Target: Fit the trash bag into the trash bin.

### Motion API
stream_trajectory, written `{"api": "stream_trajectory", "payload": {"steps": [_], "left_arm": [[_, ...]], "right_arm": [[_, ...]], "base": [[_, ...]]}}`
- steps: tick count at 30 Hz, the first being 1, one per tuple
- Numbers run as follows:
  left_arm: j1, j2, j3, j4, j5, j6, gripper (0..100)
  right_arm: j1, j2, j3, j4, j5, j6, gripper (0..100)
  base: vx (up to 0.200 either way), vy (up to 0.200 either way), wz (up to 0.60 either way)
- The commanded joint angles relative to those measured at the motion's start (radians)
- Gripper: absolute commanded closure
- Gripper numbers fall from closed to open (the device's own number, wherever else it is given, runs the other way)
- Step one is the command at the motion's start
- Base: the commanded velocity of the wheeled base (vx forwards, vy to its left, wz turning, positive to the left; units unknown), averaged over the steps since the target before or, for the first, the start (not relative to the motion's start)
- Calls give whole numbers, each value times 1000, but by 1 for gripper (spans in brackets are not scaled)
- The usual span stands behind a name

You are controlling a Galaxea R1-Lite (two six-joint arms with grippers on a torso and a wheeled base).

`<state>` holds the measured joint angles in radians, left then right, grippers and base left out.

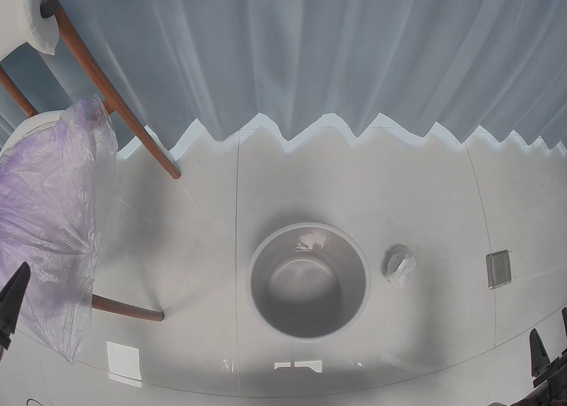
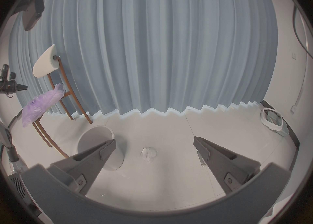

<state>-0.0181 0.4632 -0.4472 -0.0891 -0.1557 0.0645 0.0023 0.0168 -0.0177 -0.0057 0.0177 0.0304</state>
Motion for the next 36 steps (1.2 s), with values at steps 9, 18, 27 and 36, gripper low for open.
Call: {"api": "stream_trajectory", "payload": {"steps": [9,18,27,36], "left_arm": [[-178,471,-148,-31,-105,302,0],[-364,655,-223,-29,226,337,0],[-398,796,-252,-57,611,337,0],[-393,979,-261,-274,722,350,0]], "right_arm": [[1,-15,18,0,-4,6,0],[1,-15,18,0,-4,6,0],[1,-15,18,0,-4,5,0],[1,-15,18,0,-2,2,0]], "base": [[0,0,0],[0,0,0],[0,0,0],[0,0,0]]}}
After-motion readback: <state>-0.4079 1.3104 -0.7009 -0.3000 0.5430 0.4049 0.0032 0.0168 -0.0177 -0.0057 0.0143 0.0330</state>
